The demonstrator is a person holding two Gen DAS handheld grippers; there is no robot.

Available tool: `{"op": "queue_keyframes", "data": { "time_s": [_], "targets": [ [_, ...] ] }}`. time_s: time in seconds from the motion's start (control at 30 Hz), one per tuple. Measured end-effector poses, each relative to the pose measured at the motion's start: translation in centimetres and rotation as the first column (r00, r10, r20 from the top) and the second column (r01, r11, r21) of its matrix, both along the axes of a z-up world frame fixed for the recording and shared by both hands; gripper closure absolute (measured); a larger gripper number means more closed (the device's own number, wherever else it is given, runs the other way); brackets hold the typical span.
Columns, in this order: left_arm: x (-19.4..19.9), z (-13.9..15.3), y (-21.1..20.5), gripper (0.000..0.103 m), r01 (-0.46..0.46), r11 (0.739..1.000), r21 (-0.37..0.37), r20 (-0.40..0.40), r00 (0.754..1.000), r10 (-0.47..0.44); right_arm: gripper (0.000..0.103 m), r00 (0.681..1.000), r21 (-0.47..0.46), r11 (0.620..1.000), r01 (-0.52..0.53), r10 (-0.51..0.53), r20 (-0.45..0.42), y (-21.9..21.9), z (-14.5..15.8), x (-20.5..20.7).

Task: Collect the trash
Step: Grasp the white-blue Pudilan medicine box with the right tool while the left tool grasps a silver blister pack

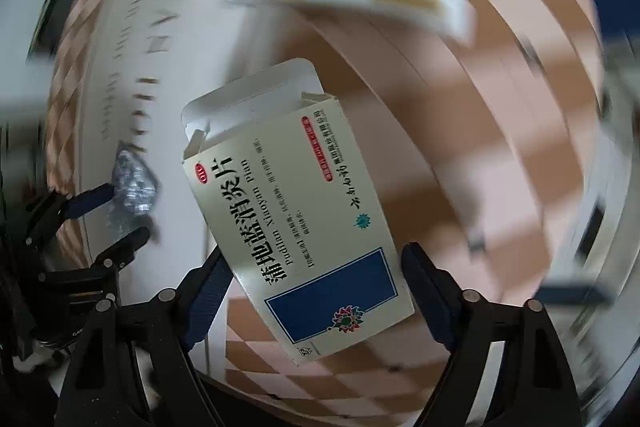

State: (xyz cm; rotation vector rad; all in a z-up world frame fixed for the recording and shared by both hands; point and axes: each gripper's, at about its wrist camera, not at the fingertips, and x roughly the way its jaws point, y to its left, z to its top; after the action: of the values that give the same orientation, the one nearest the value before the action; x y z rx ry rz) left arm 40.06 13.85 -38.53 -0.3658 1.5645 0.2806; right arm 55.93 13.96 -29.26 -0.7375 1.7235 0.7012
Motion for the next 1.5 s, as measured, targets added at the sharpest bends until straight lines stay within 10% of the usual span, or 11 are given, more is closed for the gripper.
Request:
{"op": "queue_keyframes", "data": {
  "time_s": [0.13, 0.43, 0.53, 0.93, 1.17, 1.27, 1.5],
  "targets": [
    [1.9, -0.6, -1.3, 0.045, 0.035, 0.999, 0.032, -0.031, 0.999, -0.034, 0.011, 0.984, 0.028, 0.988, 0.154, -0.151, -0.096, -3.7, -1.1, -0.5],
    [-2.0, 0.4, -1.9, 0.053, -0.085, 0.996, 0.029, 0.01, 0.996, 0.084, 0.008, 0.992, 0.028, 1.0, -0.013, 0.009, 0.128, -1.9, -1.0, -3.5],
    [-3.9, 0.9, -1.0, 0.053, -0.137, 0.99, 0.04, 0.023, 0.99, 0.136, 0.024, 0.976, 0.016, 0.999, -0.029, 0.025, 0.215, -2.2, -0.7, -4.7],
    [-8.8, 5.4, -2.1, 0.059, -0.236, 0.971, 0.04, 0.146, 0.962, 0.228, 0.025, 0.955, 0.155, 0.985, 0.079, -0.119, 0.271, -5.9, 3.6, -9.8],
    [-8.2, 2.6, -0.5, 0.052, -0.207, 0.978, -0.028, 0.075, 0.975, 0.209, 0.025, 0.942, 0.172, 0.969, 0.175, -0.216, 0.256, -5.7, 4.5, -9.8],
    [-6.9, 1.4, -0.5, 0.031, -0.158, 0.987, -0.031, 0.045, 0.986, 0.159, 0.025, 0.94, 0.166, 0.966, 0.196, -0.234, 0.247, -6.0, 3.7, -9.1],
    [-5.2, 1.5, -2.1, 0.038, -0.146, 0.989, 0.037, 0.046, 0.988, 0.145, 0.025, 0.945, 0.169, 0.967, 0.193, -0.229, 0.234, -6.4, 3.0, -8.0]
  ]
}}
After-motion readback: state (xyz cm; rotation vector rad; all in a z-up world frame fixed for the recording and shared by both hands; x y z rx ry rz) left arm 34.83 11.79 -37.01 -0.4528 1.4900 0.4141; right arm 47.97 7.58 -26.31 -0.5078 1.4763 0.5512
